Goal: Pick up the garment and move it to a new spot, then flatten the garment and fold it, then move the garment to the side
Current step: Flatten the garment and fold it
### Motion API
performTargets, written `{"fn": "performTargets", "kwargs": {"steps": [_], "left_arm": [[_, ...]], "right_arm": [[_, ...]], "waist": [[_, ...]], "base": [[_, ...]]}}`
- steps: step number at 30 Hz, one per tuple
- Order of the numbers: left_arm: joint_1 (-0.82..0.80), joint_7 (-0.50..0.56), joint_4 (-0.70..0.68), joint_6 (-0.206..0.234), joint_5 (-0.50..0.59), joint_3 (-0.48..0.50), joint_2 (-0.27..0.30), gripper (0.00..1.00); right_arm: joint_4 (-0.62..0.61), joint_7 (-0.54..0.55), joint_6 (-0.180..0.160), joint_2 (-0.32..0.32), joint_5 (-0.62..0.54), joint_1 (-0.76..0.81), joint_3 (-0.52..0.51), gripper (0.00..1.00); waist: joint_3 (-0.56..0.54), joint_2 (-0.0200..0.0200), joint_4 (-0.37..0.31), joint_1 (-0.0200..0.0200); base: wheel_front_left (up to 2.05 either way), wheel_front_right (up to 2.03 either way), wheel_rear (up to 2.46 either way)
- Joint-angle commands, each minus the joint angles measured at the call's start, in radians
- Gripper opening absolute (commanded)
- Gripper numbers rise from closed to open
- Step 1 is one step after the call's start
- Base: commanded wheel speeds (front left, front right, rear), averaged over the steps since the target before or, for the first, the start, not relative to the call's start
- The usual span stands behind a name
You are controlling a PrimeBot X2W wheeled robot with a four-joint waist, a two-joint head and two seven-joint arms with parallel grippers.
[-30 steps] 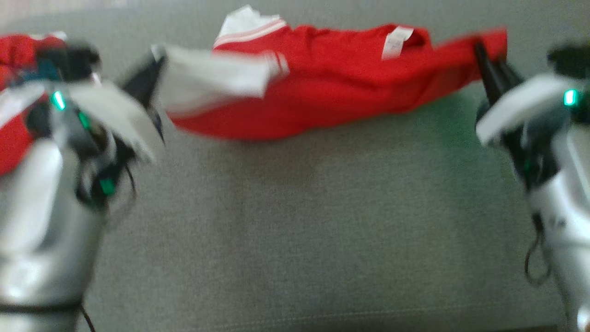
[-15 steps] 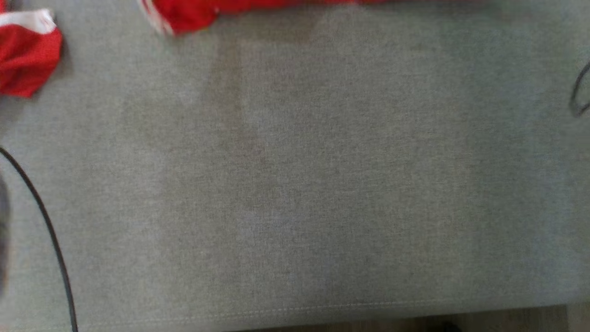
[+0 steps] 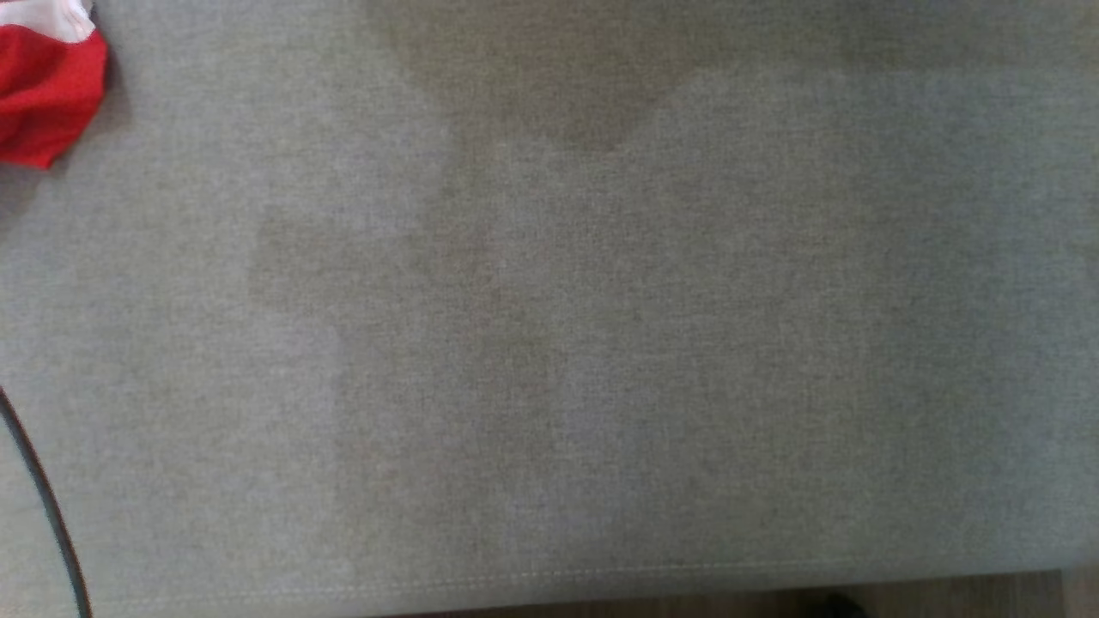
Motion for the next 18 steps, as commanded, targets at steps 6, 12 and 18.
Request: {"fn": "performTargets", "kwargs": {"steps": [6,12,18], "left_arm": [[0.125,0.087,-0.043,-0.006,-0.060,-0.159,0.097,0.00],[0.402,0.208,-0.177,-0.006,-0.204,-0.340,0.178,0.00],[0.683,0.417,-0.332,-0.006,-0.375,-0.443,0.302,0.00]], "right_arm": [[-0.028,0.040,-0.001,-0.034,0.102,0.139,0.085,0.00],[-0.062,0.199,-0.001,-0.090,0.243,0.402,0.214,0.00],[-0.134,0.386,-0.001,-0.193,0.377,0.656,0.312,0.00]], "waist": [[-0.077,0.0000,0.011,0.0000],[-0.206,0.0000,0.006,0.0000],[-0.364,0.0000,-0.001,0.0000]], "base": [[0.00,0.00,0.00],[0.00,0.00,0.00],[0.00,0.00,0.00]]}}
